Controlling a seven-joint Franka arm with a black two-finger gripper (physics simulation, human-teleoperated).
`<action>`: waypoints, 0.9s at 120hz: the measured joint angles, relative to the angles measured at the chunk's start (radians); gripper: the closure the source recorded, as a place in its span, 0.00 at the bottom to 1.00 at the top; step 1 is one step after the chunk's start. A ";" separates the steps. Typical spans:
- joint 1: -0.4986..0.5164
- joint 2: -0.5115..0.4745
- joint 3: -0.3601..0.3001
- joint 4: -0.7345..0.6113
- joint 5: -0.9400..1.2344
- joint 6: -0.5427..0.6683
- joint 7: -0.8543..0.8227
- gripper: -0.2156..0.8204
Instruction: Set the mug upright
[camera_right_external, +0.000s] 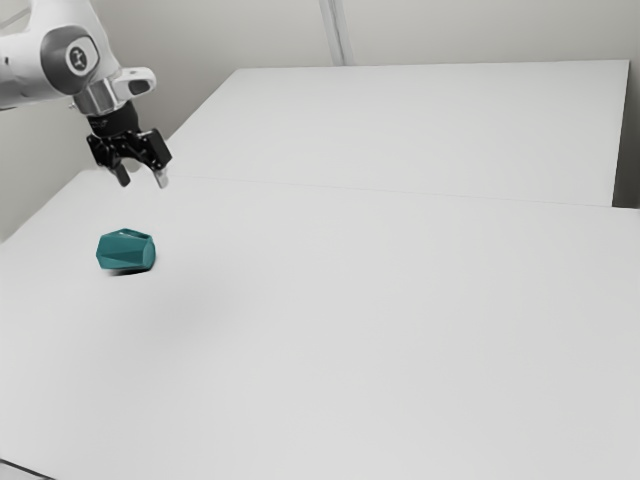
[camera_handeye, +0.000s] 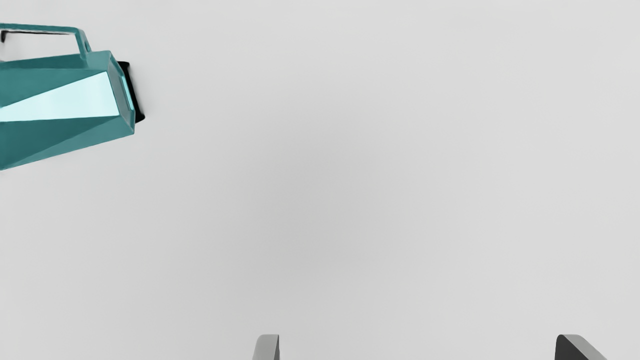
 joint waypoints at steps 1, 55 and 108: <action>0.001 -0.001 0.001 -0.002 0.000 0.007 0.002 0.21; 0.154 -0.101 0.164 -0.337 -0.097 0.382 0.073 0.21; 0.538 0.113 -0.050 -0.409 -0.570 0.689 0.508 0.21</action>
